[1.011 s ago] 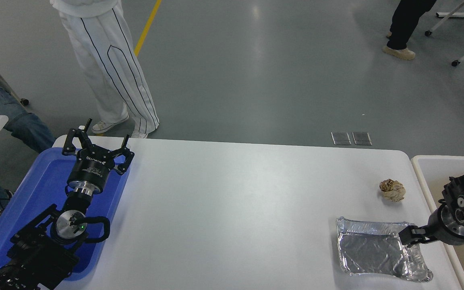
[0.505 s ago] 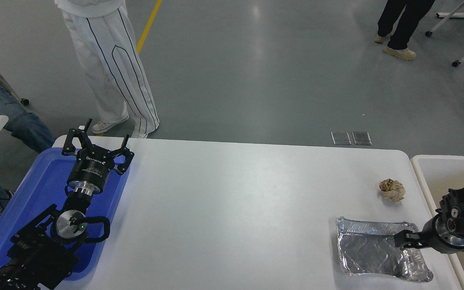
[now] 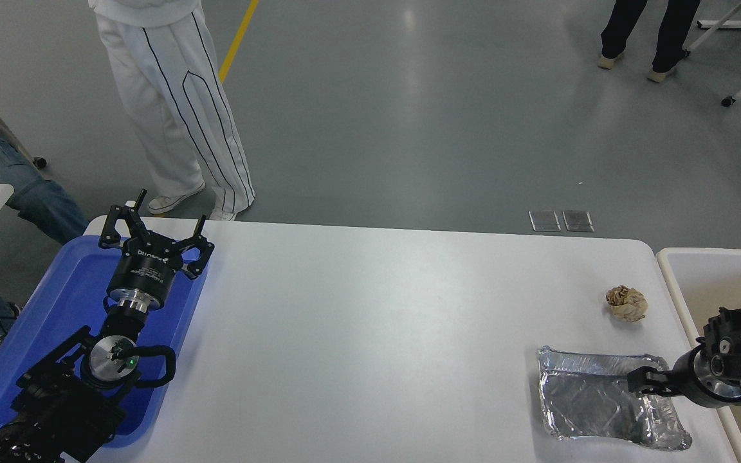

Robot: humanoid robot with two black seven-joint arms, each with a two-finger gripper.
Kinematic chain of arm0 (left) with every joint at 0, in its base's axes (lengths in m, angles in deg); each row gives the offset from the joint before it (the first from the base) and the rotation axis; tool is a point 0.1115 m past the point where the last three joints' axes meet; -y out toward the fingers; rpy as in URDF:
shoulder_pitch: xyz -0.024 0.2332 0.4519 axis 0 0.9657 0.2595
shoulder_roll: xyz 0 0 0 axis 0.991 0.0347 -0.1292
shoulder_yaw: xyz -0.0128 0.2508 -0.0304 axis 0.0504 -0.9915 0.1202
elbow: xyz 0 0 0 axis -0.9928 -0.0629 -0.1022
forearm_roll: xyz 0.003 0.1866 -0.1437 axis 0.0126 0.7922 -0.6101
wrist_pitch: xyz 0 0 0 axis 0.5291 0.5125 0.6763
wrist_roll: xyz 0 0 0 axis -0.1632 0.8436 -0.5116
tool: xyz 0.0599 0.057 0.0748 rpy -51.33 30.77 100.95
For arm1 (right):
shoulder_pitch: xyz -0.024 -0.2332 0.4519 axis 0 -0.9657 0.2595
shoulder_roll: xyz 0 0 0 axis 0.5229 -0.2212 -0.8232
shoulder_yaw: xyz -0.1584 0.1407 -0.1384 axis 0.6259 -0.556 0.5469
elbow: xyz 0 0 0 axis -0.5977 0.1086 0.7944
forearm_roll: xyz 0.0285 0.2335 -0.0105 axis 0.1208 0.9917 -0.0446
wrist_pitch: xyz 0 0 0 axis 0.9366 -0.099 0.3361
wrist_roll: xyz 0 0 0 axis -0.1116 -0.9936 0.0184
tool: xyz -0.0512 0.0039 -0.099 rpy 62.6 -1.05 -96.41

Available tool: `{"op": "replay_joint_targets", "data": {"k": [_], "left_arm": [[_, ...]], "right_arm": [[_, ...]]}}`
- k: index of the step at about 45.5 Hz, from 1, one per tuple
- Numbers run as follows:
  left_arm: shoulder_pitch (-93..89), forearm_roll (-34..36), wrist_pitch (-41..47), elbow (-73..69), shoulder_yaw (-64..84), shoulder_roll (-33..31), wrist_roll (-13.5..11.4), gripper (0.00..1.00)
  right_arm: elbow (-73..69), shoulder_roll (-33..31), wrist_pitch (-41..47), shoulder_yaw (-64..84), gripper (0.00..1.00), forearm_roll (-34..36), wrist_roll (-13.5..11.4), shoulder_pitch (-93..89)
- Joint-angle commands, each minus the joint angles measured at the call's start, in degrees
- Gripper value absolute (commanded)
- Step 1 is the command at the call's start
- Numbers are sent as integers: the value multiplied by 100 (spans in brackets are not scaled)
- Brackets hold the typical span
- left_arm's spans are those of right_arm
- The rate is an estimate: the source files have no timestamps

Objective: Pick up foil plate and place in dustbin

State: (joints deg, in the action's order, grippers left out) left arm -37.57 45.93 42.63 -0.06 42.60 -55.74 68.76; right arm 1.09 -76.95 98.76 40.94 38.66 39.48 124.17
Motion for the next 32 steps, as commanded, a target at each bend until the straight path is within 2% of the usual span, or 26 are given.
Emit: {"op": "replay_joint_targets", "data": {"k": [1, 7, 10, 13, 16, 23, 26, 32], "left_arm": [[0, 0, 1, -6, 0, 0, 0, 100], [0, 0, -8, 2, 0, 0, 0, 100], [0, 0, -8, 2, 0, 0, 0, 100], [0, 0, -8, -6, 0, 0, 0, 100], [0, 0, -8, 2, 0, 0, 0, 100], [0, 0, 1, -7, 0, 0, 0, 100], [0, 0, 1, 2, 0, 0, 0, 100], [0, 0, 1, -7, 0, 0, 0, 100]], "right_arm": [[10, 9, -114, -9, 87, 1, 0, -109], [10, 97, -201, 26, 73, -26, -9, -180], [10, 114, -201, 52, 60, -26, -35, -180], [10, 114, -201, 61, 54, 9, -35, -180], [10, 114, -158, 61, 44, 18, -35, -189], [2, 106, -122, 70, 29, 36, -35, -206], [-7, 106, -114, 61, 18, 62, -35, -215], [-16, 106, -79, 70, 0, 693, -44, -215]]}}
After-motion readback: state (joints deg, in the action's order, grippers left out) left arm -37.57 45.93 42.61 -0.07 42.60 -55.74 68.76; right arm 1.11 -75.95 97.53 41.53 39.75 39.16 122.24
